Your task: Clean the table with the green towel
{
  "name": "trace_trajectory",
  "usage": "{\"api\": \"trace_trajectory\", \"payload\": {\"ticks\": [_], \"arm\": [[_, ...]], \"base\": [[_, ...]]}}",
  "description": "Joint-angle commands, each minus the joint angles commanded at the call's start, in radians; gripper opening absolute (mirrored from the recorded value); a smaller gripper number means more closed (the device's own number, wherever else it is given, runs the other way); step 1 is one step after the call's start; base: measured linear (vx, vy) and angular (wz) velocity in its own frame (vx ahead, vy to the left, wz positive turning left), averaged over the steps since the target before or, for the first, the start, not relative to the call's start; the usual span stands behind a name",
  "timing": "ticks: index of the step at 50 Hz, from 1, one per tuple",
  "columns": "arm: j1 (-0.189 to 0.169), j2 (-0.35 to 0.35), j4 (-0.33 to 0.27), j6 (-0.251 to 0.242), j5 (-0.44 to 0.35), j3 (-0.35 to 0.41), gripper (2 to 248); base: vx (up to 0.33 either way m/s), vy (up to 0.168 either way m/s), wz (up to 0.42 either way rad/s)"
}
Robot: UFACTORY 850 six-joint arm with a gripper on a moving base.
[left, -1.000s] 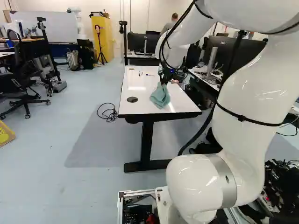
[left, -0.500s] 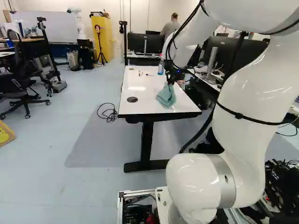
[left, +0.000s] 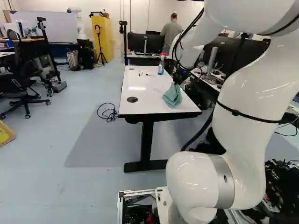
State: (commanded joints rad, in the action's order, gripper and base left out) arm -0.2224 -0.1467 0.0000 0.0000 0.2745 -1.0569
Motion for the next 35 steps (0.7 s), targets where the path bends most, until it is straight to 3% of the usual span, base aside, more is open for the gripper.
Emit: {"api": "trace_trajectory", "payload": {"ticks": [11, 35], "arm": [[-0.020, -0.027, 0.000, 0.000, 0.000, -0.030, 24], [-0.019, -0.034, 0.000, 0.000, 0.000, -0.038, 24]], "base": [[0.000, 0.000, 0.000], [0.000, 0.000, 0.000]]}}
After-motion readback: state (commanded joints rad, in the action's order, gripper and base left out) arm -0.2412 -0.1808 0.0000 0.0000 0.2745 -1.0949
